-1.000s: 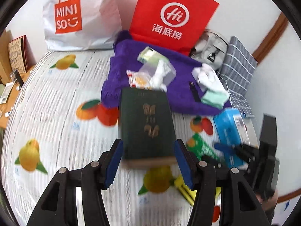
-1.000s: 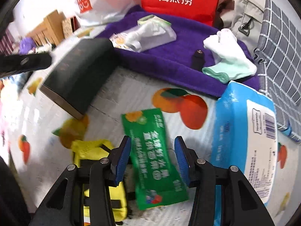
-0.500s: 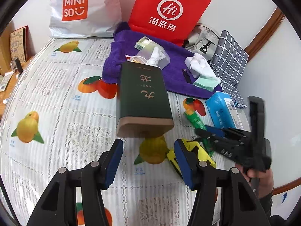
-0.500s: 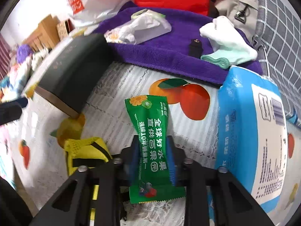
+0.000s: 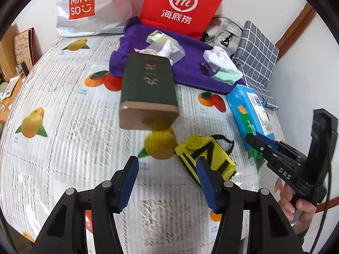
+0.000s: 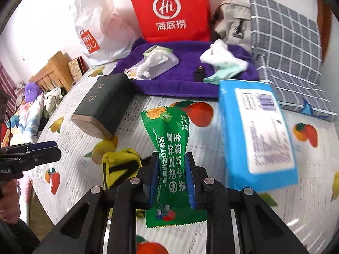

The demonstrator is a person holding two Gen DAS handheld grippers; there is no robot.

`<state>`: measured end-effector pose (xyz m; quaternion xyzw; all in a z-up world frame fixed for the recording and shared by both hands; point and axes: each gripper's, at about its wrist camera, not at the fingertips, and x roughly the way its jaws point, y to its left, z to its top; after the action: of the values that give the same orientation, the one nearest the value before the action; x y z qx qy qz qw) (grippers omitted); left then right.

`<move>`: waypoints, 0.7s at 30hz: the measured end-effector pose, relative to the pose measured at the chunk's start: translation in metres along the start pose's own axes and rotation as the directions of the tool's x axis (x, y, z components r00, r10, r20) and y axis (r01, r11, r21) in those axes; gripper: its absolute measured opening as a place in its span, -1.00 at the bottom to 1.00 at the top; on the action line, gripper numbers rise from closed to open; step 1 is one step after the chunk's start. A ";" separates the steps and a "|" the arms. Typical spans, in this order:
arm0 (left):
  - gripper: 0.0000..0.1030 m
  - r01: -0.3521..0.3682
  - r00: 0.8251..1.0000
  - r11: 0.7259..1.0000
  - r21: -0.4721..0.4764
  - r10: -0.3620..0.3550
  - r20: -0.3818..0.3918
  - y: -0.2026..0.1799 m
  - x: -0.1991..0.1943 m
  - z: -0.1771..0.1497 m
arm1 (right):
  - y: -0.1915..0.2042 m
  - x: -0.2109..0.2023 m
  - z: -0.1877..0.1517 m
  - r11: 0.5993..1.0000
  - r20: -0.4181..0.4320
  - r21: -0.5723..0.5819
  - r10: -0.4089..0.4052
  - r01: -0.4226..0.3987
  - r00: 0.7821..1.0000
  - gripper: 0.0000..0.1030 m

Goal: Organize soft objects
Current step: 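Grasp the yellow pouch with black Z with the left gripper while the right gripper holds the packet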

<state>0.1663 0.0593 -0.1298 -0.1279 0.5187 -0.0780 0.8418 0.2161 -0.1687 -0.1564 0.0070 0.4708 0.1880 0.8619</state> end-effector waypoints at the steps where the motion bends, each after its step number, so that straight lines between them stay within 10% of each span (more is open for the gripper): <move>1: 0.05 -0.002 1.000 1.000 0.006 0.002 -0.002 -0.003 0.000 -0.003 | -0.001 -0.006 -0.004 1.000 0.010 0.001 0.000 0.000 1.000 -0.54; 21: 0.09 -0.021 0.997 0.999 -0.050 0.018 -0.073 -0.035 0.035 -0.044 | -0.042 -0.061 -0.101 0.995 0.062 0.037 -0.100 0.098 0.993 -0.53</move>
<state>0.1427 0.0108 -0.1680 -0.1413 0.5517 -0.0612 0.8197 0.1180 -0.2447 -0.1715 0.0042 0.4460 0.1369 0.8845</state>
